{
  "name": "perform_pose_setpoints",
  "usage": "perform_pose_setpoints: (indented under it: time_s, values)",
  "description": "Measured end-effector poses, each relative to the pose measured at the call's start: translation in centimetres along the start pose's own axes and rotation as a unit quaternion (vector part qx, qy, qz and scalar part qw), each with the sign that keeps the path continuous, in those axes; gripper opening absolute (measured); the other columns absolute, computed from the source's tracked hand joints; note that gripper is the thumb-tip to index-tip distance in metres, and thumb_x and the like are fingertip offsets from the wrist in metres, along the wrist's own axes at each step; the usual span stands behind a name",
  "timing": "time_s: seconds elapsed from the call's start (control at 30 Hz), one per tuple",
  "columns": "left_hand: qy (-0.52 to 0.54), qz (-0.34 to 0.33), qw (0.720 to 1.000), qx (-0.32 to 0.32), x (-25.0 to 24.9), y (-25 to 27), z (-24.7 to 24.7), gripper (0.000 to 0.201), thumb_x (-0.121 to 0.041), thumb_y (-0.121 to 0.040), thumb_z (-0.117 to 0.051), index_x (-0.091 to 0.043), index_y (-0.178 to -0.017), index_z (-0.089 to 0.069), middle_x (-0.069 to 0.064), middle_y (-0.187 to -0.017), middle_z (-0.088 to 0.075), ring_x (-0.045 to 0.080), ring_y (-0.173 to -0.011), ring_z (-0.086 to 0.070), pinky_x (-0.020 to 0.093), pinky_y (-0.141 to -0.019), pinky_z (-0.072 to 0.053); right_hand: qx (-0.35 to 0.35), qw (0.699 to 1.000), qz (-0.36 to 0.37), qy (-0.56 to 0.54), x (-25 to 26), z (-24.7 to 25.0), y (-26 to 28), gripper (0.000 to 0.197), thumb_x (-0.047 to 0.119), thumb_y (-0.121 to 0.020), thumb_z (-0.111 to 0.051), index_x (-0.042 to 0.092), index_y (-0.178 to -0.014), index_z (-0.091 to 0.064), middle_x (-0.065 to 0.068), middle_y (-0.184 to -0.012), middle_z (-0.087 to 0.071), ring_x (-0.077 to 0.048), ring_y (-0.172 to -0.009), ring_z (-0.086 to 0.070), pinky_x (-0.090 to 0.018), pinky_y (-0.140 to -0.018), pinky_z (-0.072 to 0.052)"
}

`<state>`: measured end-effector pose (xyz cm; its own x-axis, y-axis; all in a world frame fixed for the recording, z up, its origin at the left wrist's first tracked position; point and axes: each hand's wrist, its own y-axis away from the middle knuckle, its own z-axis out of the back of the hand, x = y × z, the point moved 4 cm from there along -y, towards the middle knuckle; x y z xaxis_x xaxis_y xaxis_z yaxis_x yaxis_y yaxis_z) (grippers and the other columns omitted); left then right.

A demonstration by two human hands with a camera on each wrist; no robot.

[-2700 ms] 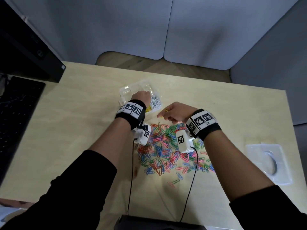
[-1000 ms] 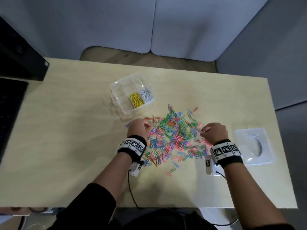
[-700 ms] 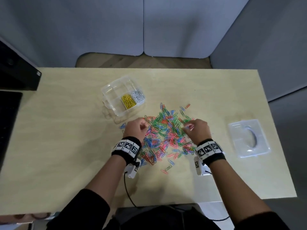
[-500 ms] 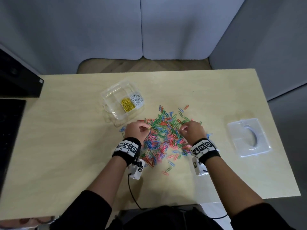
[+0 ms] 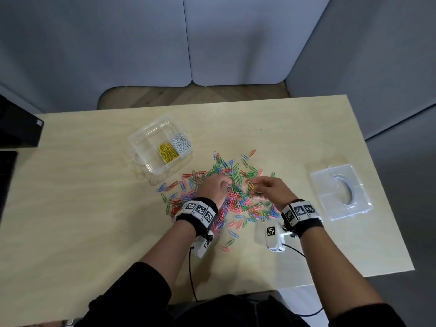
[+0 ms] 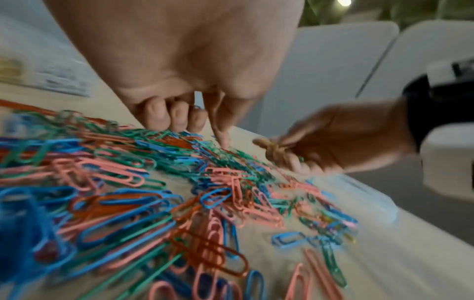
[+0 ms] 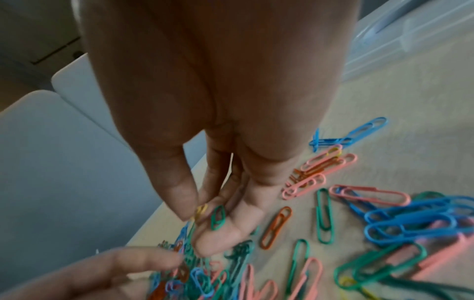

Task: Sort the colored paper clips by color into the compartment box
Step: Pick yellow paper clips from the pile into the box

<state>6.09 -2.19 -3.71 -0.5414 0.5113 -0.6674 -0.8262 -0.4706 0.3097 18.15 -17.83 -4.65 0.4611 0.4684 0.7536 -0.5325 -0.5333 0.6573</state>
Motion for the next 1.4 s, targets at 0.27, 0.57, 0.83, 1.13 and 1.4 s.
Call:
perform_pose_setpoints:
  time_s: [0.27, 0.57, 0.83, 1.13, 1.4]
  values:
    - [-0.161, -0.094, 0.979, 0.082, -2.5, -2.2, -2.2, 0.015, -0.028, -0.094, -0.06, -0.025, -0.104, -0.071, 0.0, -0.105, -0.053, 0.023, -0.111, -0.053, 0.035, -0.084, -0.048, 0.014, 0.997, -0.038, -0.069, 0.1, 0.6, 1.1, 0.011, -0.003, -0.088, -0.066, 0.002, -0.098, -0.069, -0.01, -0.085, -0.07, -0.019, -0.074, -0.069, -0.027, -0.074, -0.057]
    - [-0.12, -0.077, 0.99, -0.01, -0.1, -2.7, 1.4, 0.017, -0.035, -0.09, -0.065, -0.024, -0.096, -0.076, -0.001, -0.095, -0.066, 0.018, -0.093, -0.06, 0.032, -0.08, -0.052, -0.138, 0.906, 0.065, 0.396, 1.5, 1.7, 0.1, 0.006, 0.025, -0.076, -0.077, 0.023, -0.081, -0.078, 0.009, -0.078, -0.073, -0.006, -0.076, -0.068, -0.024, -0.081, -0.054]
    - [-0.097, -0.037, 0.995, 0.007, 0.3, -2.2, 1.9, 0.02, -0.035, -0.088, -0.063, -0.019, -0.093, -0.075, -0.002, -0.096, -0.067, 0.016, -0.087, -0.061, 0.033, -0.082, -0.053, -0.219, 0.84, 0.008, 0.496, 1.1, -1.1, -0.8, 0.017, 0.031, -0.086, -0.065, 0.023, -0.095, -0.077, -0.002, -0.094, -0.075, -0.025, -0.087, -0.07, -0.029, -0.074, -0.054]
    - [-0.085, -0.022, 0.996, -0.004, 0.5, -2.4, 1.6, 0.024, -0.017, -0.085, -0.069, -0.026, -0.107, -0.07, -0.004, -0.116, -0.067, 0.018, -0.105, -0.063, 0.035, -0.093, -0.053, -0.226, 0.811, 0.018, 0.539, 0.7, -0.1, -1.0, 0.012, 0.034, -0.084, -0.063, 0.032, -0.086, -0.074, 0.014, -0.092, -0.073, -0.014, -0.088, -0.066, -0.034, -0.088, -0.038]
    - [-0.183, -0.106, 0.974, 0.076, -2.4, -2.4, -1.4, 0.019, -0.037, -0.088, -0.067, -0.03, -0.106, -0.072, 0.002, -0.122, -0.062, 0.022, -0.121, -0.053, 0.037, -0.096, -0.046, -0.15, 0.878, 0.026, 0.454, 0.8, 0.1, -1.0, 0.017, 0.018, -0.078, -0.062, 0.02, -0.085, -0.077, 0.002, -0.088, -0.075, -0.016, -0.083, -0.07, -0.029, -0.081, -0.057]
